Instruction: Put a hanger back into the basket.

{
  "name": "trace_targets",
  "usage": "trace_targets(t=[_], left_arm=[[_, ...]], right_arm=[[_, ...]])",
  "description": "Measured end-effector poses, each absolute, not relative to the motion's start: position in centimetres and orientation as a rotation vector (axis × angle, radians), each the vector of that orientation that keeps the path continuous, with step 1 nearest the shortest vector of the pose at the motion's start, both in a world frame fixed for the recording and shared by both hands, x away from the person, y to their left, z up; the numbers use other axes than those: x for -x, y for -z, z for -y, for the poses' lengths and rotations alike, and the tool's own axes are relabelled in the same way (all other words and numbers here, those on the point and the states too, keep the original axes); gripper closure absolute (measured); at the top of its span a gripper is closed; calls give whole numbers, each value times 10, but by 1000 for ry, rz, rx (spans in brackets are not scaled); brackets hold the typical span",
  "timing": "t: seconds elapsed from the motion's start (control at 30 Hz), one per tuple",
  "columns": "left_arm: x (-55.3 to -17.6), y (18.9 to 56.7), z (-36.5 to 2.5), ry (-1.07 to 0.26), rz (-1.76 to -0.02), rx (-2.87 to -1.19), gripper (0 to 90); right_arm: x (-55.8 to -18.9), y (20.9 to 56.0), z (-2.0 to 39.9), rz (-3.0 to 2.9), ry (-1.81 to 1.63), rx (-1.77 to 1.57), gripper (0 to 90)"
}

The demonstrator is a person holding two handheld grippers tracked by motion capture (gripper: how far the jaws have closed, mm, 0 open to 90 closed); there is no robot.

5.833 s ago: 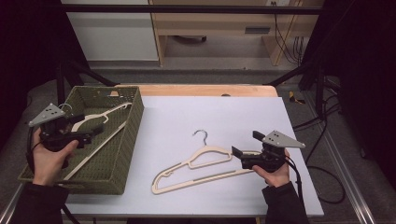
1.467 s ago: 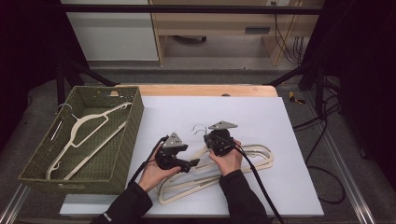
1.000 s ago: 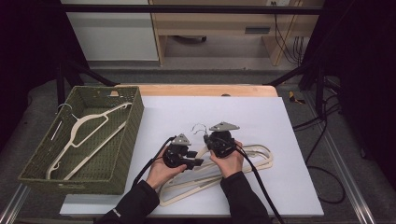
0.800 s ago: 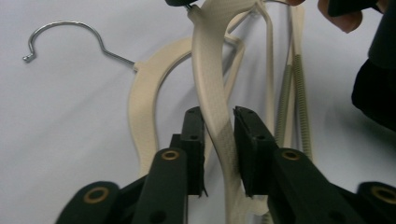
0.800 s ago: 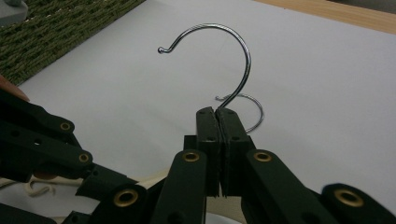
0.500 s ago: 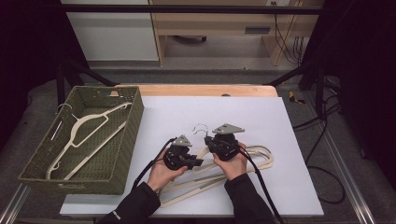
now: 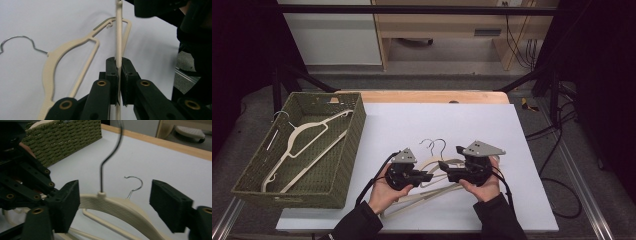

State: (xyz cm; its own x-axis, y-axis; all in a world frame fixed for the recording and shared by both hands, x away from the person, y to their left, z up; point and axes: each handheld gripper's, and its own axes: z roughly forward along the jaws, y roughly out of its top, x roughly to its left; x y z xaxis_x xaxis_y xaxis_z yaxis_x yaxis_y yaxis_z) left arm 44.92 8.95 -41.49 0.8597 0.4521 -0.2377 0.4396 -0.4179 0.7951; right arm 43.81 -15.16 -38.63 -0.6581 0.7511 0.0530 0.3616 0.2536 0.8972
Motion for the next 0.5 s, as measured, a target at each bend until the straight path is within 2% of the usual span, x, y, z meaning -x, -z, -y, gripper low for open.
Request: trace_targets(t=[0.23, 0.27, 0.5], left_arm=[[-435, 405, -92, -89, -631, -2076, 859], [-434, 404, -94, -97, -636, -2075, 859], [-430, 385, -116, -137, -656, -2017, 859]], right_arm=[[-431, 374, 176, -2102, -1484, -1009, 99], [-429, 372, 182, -2088, -1499, -999, 36], [-426, 370, 187, -2089, -1483, -983, 26]])
